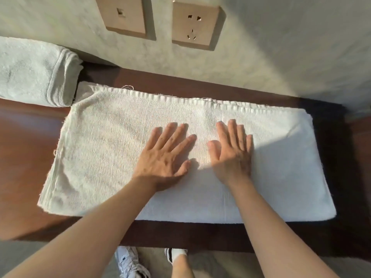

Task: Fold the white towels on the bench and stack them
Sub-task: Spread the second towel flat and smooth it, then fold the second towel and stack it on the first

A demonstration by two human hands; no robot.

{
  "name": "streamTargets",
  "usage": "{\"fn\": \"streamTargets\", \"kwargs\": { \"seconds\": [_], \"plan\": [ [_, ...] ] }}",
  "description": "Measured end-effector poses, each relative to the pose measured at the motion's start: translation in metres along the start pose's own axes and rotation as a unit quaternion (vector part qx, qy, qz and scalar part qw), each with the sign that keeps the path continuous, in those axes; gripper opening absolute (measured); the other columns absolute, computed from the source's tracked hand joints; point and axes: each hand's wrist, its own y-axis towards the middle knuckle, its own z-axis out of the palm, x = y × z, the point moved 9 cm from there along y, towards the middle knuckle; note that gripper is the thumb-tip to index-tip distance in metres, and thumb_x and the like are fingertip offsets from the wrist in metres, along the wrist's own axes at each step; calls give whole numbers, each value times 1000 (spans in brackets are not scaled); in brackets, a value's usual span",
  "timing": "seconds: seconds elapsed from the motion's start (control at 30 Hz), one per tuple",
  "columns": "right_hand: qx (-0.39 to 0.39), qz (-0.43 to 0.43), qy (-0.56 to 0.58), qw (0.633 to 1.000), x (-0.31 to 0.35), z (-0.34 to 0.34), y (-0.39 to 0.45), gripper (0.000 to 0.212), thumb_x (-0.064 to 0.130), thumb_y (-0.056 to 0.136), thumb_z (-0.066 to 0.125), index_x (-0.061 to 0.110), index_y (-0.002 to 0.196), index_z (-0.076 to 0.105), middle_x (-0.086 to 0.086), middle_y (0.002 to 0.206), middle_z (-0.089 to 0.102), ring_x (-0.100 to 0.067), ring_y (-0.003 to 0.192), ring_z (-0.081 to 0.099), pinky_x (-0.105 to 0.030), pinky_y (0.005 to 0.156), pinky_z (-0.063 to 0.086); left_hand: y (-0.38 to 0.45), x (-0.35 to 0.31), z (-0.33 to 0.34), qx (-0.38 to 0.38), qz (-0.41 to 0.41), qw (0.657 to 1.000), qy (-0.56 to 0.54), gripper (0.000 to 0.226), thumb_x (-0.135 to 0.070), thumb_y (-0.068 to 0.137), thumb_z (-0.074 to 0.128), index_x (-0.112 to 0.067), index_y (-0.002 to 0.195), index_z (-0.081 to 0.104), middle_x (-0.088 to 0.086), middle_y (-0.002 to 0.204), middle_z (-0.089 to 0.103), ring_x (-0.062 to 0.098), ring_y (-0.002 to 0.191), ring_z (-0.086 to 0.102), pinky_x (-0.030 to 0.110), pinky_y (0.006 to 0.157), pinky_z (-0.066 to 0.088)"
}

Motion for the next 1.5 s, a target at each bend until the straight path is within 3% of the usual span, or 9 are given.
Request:
{"fn": "streamTargets", "kwargs": {
  "seconds": [0.3,0.5,0.67,0.8,0.93,1.03,1.13,1.3,1.5],
  "plan": [
    [17,104,-20,994,-113,-29,-3,70,59,99,7,29,162,-1,-2,170,-10,-22,156,-11,-49,126,-5,12,-4,-2,27,-43,999,2,73,-63,98,12,-30,163,6,-1,170,-6,24,156,-15,49,127,-5],
    [30,-42,-43,998,-91,-17,-49,64,56,104,15,33,162,3,0,170,-5,-19,156,-10,-48,127,0,48,-119,1,-9,89,995,-47,66,-50,105,32,-28,163,10,1,171,-4,25,157,-8,48,128,3],
    [17,115,-40,992,-217,-39,-57,65,62,100,1,38,160,-9,3,169,-15,-17,155,-16,-50,126,-1,62,-128,14,3,62,998,-9,67,-55,103,30,-29,163,14,4,171,5,26,157,-2,51,126,8],
    [5,137,-31,990,-223,-44,-62,67,59,101,2,30,161,-8,-2,169,-12,-22,156,-13,-50,126,-1,78,-164,10,-10,29,997,-72,68,-50,96,38,-21,158,33,10,167,22,34,156,6,55,126,8],
    [-2,112,-15,994,-223,-46,-71,65,56,104,12,30,162,3,-1,170,-5,-21,157,-8,-47,127,-2,120,-242,16,17,158,986,-59,65,-51,103,25,-24,162,20,6,170,7,31,157,-1,52,126,6],
    [-36,207,6,978,-264,-59,-87,61,51,107,19,23,161,19,-8,168,18,-26,155,15,-48,126,13,163,-269,18,16,189,981,-39,61,-50,106,26,-24,161,23,7,170,10,31,157,2,51,126,6],
    [-113,249,-5,962,-277,-74,-100,49,43,105,40,11,141,51,-12,131,60,-31,121,55,-47,101,43,201,-277,17,18,143,989,-21,60,-51,105,29,-27,160,27,4,169,15,34,155,9,52,122,16],
    [-110,352,61,928,-278,-76,-99,41,44,100,53,5,112,61,-14,95,69,-35,89,63,-46,81,46,230,-293,9,8,58,997,-48,46,-51,101,40,-33,142,45,0,155,34,33,136,30,49,101,34],
    [-82,254,64,962,-232,-99,-75,37,51,103,41,17,96,53,1,76,65,-23,64,67,-28,54,32,229,-275,-11,35,-28,959,-281,44,-55,100,48,-22,123,67,-1,116,64,17,102,58,34,87,48]
  ]
}}
